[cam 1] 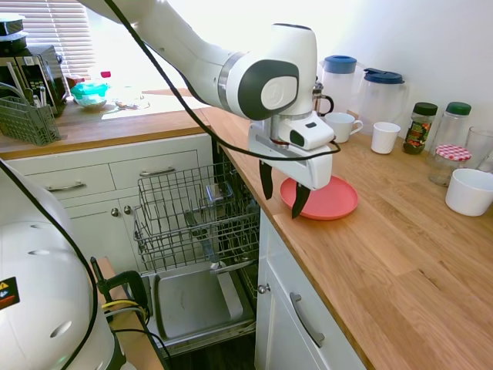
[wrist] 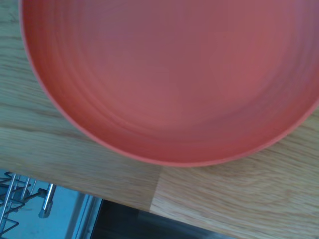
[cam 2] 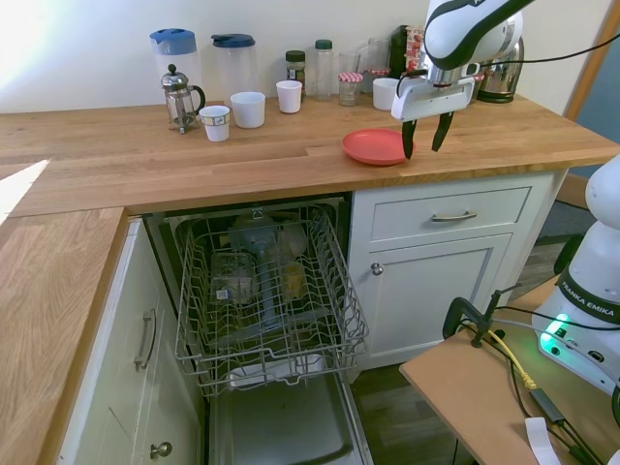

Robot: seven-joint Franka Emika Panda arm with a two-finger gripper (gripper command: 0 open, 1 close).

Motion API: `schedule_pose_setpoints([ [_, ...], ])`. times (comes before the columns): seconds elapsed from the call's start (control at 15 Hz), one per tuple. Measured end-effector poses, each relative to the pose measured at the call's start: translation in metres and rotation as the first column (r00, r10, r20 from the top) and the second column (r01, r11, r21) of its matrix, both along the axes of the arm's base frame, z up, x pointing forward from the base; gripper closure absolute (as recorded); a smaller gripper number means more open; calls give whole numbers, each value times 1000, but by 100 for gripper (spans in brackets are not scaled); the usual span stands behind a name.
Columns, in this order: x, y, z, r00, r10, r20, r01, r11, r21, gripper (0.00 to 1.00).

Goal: Put the plate in the dishwasher

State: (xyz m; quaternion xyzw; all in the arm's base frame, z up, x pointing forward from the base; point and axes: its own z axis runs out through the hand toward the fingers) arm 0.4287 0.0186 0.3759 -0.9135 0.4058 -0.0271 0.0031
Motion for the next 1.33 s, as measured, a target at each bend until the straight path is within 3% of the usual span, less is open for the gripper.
schedule_pose_setpoints([
  [0.33,7,-17,12,999,-31,14,30,999,17,0],
  [0.6,23,-58,8,999,-40,37,35,992,125,0],
  [0.87,43,-99,-39,994,-50,95,25,968,248,0],
  [1.07,47,-117,-47,985,-64,163,5,941,339,0],
  [1.33,55,-116,-49,983,-67,171,-4,922,386,0],
])
